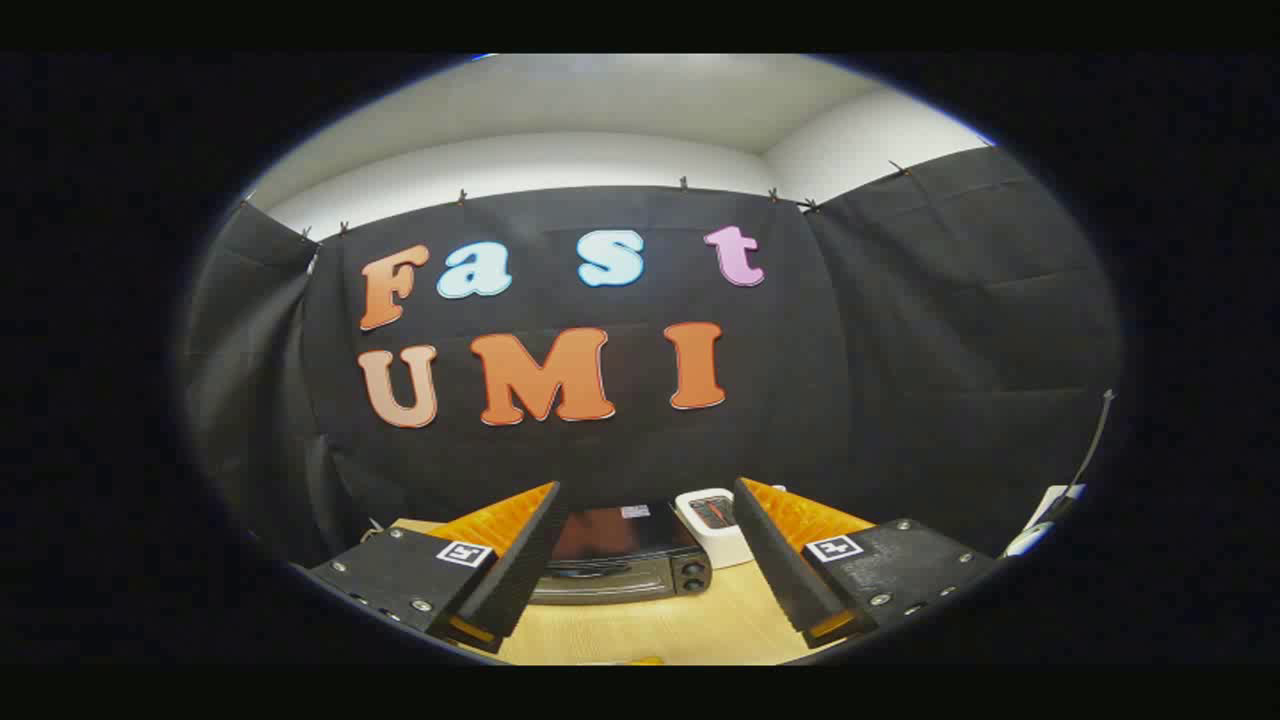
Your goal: Open the toaster oven, put the food inside, and close the toaster oven door.
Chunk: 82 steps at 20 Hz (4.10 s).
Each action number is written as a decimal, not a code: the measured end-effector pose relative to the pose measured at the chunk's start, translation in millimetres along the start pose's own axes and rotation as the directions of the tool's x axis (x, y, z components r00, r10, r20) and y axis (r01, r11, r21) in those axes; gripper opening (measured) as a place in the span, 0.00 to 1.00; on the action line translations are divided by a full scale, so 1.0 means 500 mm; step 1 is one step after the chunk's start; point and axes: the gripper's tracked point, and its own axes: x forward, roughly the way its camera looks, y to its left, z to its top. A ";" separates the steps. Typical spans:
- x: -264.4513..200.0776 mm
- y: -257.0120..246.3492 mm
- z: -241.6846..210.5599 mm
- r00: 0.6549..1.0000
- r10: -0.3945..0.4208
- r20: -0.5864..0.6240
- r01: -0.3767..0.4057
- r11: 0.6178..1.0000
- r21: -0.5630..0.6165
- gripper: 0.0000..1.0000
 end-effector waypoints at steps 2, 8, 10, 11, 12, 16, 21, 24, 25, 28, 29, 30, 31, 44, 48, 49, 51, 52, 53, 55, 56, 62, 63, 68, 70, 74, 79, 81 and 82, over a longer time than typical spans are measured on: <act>0.009 0.015 -0.006 1.000 0.015 -0.008 -0.015 1.000 -0.017 0.98; 0.036 0.057 -0.010 0.999 0.034 -0.025 -0.035 0.999 -0.032 0.98; 0.034 0.060 -0.013 0.999 0.037 -0.029 -0.038 0.999 -0.031 0.98; 0.035 0.061 -0.013 0.999 0.037 -0.030 -0.038 0.999 -0.032 0.98; 0.036 0.063 -0.011 0.999 0.036 -0.029 -0.037 0.999 -0.035 0.98; 0.038 0.068 -0.011 0.998 0.040 -0.038 -0.041 0.998 -0.036 0.98; 0.038 0.062 -0.007 0.999 0.026 -0.033 -0.027 0.999 -0.032 0.98; 0.036 0.065 -0.007 0.999 0.030 -0.034 -0.031 0.999 -0.033 0.98; 0.038 0.064 -0.007 0.999 0.026 -0.035 -0.028 0.999 -0.035 0.98; 0.037 0.061 -0.007 0.999 0.025 -0.039 -0.026 0.999 -0.032 0.98; 0.040 0.064 -0.008 0.999 0.027 -0.042 -0.028 0.999 -0.027 0.98; 0.040 0.065 -0.010 0.999 0.030 -0.044 -0.031 0.999 -0.023 0.98; 0.041 0.067 -0.014 0.998 0.032 -0.047 -0.033 0.999 -0.022 0.98; 0.091 0.155 -0.120 0.987 0.105 -0.122 -0.111 0.993 -0.037 0.98; 0.153 0.187 -0.223 0.973 0.123 -0.196 -0.132 0.990 -0.038 0.98; 0.172 0.194 -0.254 0.968 0.124 -0.218 -0.136 0.990 -0.042 0.98; 0.209 0.195 -0.313 0.960 0.108 -0.258 -0.129 0.990 -0.065 0.99; 0.226 0.196 -0.334 0.957 0.105 -0.272 -0.130 0.989 -0.077 0.99; 0.242 0.198 -0.358 0.952 0.098 -0.291 -0.130 0.987 -0.090 0.98; 0.273 0.188 -0.398 0.943 0.069 -0.326 -0.116 0.985 -0.127 0.99; 0.286 0.185 -0.415 0.937 0.061 -0.343 -0.113 0.985 -0.133 0.99; 0.329 0.183 -0.472 0.915 0.046 -0.400 -0.102 0.987 -0.121 0.99; 0.334 0.186 -0.483 0.909 0.048 -0.413 -0.109 0.986 -0.125 0.99; 0.336 0.199 -0.486 0.906 0.080 -0.415 -0.132 0.986 -0.098 0.99; 0.326 0.211 -0.492 0.897 0.111 -0.429 -0.169 0.981 -0.098 0.98; 0.308 0.206 -0.492 0.885 0.117 -0.450 -0.177 0.980 -0.093 0.97; 0.280 0.198 -0.496 0.867 0.109 -0.487 -0.178 0.979 -0.097 0.97; 0.264 0.193 -0.497 0.858 0.111 -0.502 -0.182 0.979 -0.095 0.98; 0.249 0.188 -0.507 0.842 0.110 -0.529 -0.186 0.978 -0.094 0.98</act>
